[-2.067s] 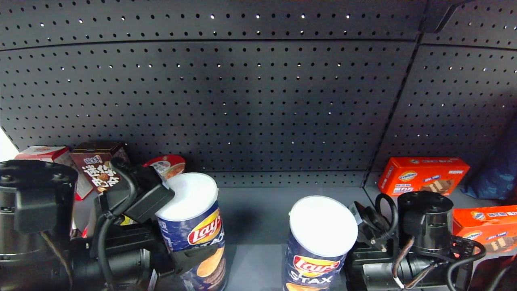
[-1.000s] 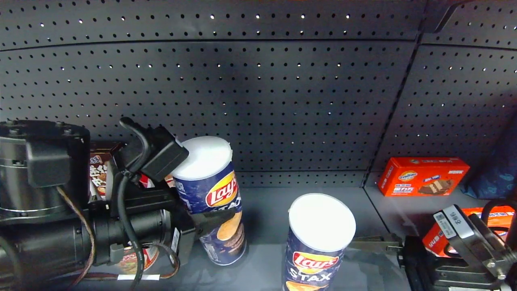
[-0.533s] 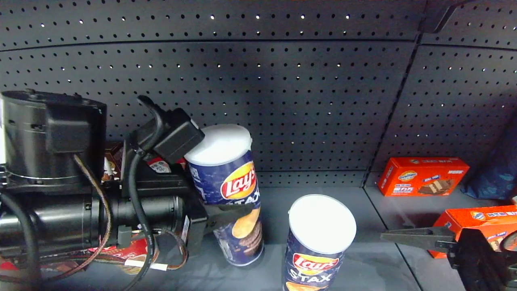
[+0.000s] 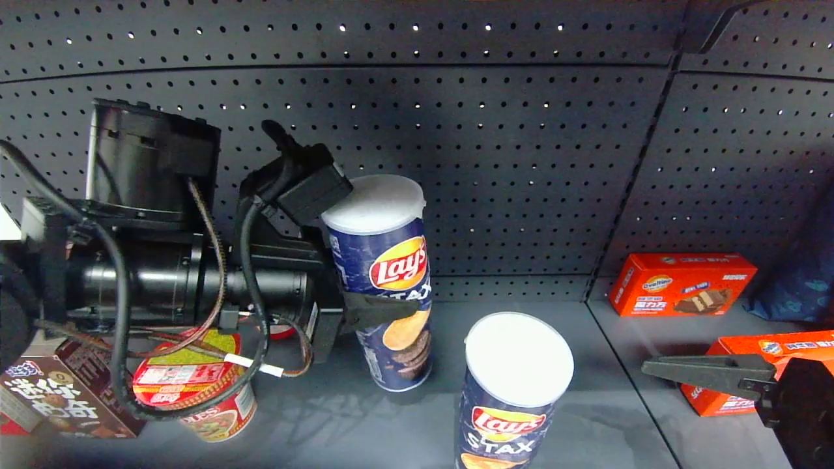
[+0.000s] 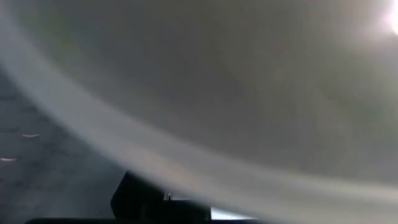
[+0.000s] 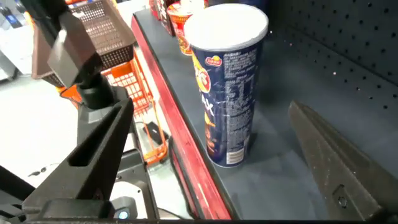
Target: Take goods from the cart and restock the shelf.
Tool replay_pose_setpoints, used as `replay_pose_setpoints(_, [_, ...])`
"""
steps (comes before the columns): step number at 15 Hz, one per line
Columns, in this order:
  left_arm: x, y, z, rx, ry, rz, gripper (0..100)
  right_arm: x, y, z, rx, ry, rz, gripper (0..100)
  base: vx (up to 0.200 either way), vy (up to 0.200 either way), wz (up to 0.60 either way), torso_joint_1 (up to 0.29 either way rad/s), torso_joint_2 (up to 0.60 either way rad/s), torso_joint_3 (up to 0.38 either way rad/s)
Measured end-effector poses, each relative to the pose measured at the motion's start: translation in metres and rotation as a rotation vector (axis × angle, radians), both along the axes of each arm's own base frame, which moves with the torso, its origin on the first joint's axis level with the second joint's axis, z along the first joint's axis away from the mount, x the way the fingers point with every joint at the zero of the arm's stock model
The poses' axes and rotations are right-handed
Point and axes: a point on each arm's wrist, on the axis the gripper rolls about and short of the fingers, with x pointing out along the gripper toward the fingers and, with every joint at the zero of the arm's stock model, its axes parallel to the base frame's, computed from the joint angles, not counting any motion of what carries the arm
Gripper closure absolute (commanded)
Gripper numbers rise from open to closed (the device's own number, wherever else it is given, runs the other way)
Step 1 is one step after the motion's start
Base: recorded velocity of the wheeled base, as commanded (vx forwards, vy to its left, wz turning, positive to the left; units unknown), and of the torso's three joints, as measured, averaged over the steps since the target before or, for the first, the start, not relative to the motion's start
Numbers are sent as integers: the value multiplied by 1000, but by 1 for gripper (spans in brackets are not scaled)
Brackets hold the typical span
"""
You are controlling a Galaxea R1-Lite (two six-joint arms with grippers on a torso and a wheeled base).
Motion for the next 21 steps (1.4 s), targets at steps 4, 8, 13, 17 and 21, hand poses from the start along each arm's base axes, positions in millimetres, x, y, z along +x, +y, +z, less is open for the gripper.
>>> replay_pose_setpoints(4, [18,-2,-10,34,6,18,100,-1,-1,3,37,1,-3,0,0,0,0,0,0,0])
replay_pose_setpoints(8, [33,-4,-23,41,4,-64,100,0,-1,1,34,9,-9,0,0,0,0,0,0,0])
replay_pose_setpoints(13, [60,-3,-27,58,-22,-51,100,2,-4,0,33,12,-35,0,0,0,0,0,0,0])
replay_pose_setpoints(17, [76,-15,-32,61,-21,-57,100,4,-4,0,31,16,-42,0,0,0,0,0,0,0])
replay_pose_setpoints(21, [83,-30,-39,10,3,-179,100,3,-6,-4,24,26,-49,0,0,0,0,0,0,0])
